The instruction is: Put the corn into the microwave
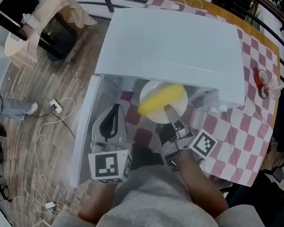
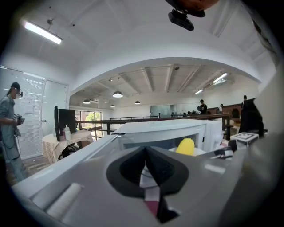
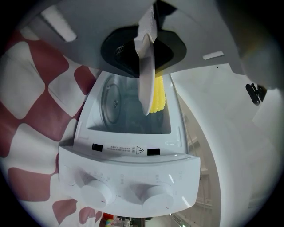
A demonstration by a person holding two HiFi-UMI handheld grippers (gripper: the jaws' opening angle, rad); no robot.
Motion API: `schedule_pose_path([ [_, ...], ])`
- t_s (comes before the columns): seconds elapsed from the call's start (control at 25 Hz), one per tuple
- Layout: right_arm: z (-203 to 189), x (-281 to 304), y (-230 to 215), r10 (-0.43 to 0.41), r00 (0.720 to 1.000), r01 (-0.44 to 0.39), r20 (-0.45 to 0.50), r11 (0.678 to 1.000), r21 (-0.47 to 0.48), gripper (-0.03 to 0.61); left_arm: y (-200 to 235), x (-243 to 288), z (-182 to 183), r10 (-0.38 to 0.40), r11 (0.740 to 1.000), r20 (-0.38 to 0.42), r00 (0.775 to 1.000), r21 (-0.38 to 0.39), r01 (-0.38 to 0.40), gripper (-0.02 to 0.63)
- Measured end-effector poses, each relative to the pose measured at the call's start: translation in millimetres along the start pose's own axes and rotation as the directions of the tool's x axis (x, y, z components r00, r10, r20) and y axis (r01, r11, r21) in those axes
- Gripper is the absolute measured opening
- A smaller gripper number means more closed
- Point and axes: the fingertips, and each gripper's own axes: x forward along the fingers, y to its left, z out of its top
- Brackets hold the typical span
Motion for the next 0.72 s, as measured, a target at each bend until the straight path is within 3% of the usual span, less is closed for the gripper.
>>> schedule_pose_path([
  [0.56, 11, 35, -48, -0.043, 0.999, 0.043, 0.029, 0.999, -0.007, 0.029, 6, 11, -2, -0.02, 1.0, -0.004, 1.0, 0.007, 0.02, 0.011],
  [0.72, 8, 36, -70, -0.062, 0.997, 0.06, 0.042, 0.997, 0.058, 0.029, 7, 15, -1, -0.036, 0.999, -0.01, 0.999, 0.012, 0.036, 0.011],
])
